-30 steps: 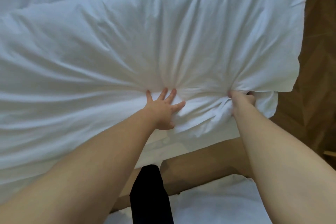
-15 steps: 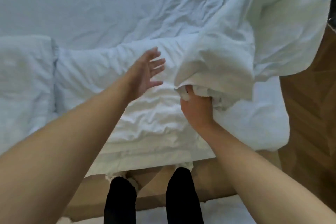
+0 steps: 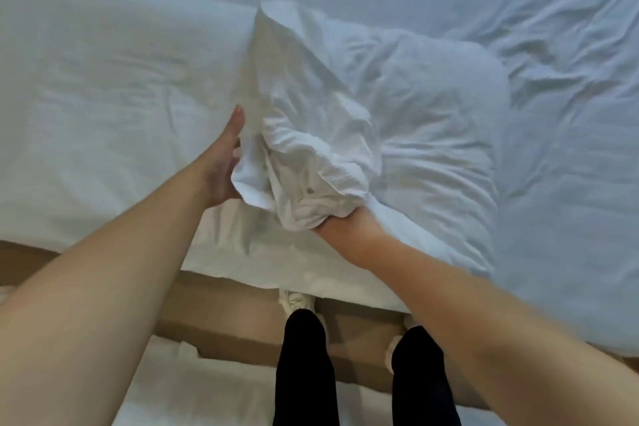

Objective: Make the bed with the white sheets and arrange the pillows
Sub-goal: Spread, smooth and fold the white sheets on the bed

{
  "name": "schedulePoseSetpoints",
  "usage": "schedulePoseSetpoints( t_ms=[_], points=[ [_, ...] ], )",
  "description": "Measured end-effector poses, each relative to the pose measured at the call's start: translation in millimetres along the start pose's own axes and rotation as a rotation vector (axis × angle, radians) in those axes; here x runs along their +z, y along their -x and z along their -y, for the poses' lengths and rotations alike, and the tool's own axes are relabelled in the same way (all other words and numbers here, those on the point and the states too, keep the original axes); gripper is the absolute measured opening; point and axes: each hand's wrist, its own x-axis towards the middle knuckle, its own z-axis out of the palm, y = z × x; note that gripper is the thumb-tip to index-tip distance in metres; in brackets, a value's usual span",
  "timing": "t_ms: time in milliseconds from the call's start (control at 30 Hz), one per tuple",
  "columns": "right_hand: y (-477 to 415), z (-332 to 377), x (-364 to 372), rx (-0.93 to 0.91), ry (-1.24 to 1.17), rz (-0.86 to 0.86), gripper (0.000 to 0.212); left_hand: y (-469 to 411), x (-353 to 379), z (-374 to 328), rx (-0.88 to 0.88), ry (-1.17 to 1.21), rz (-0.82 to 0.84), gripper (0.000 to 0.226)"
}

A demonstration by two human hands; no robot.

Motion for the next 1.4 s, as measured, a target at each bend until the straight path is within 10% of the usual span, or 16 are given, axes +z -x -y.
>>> schedulePoseSetpoints(
  t_ms=[100,233,433,700,833,1033,1133,1400],
  points=[
    [11,-25,30,-0.295,0.318,0.232,0.051,-11,2,19,0.046,-0.132,0.044,0.066],
    [38,-41,25,-0.534,0.568,0.214,0.05,-29,5,28,0.112,-0.163,-0.008,0.128],
    [47,-64,-32,-0.333,0.324,-0.311,0.024,-13,27,12,0.082,-0.274,-0.11,0.154],
    [12,-67,-38,-0.157,0.529,0.089,0.081,-24,34,8,0.029,-0.226,-0.06,0.145],
    [2,-106,-37,0.148,0.456,0.074,0.101,-43,57,34,0.115,-0.588,-0.366,0.137],
    [-5,-150,-64,0.184,0.363,-0.112,0.085,-63,80,77,0.274,-0.477,-0.118,0.01],
    [-24,-173,-93,0.258,0.309,-0.234,0.08,-72,80,71,0.247,-0.43,-0.051,0.021],
    [-70,-201,-151,0.352,0.264,-0.155,0.075,-38,30,166,0.066,-0.461,-0.587,0.044]
  ],
)
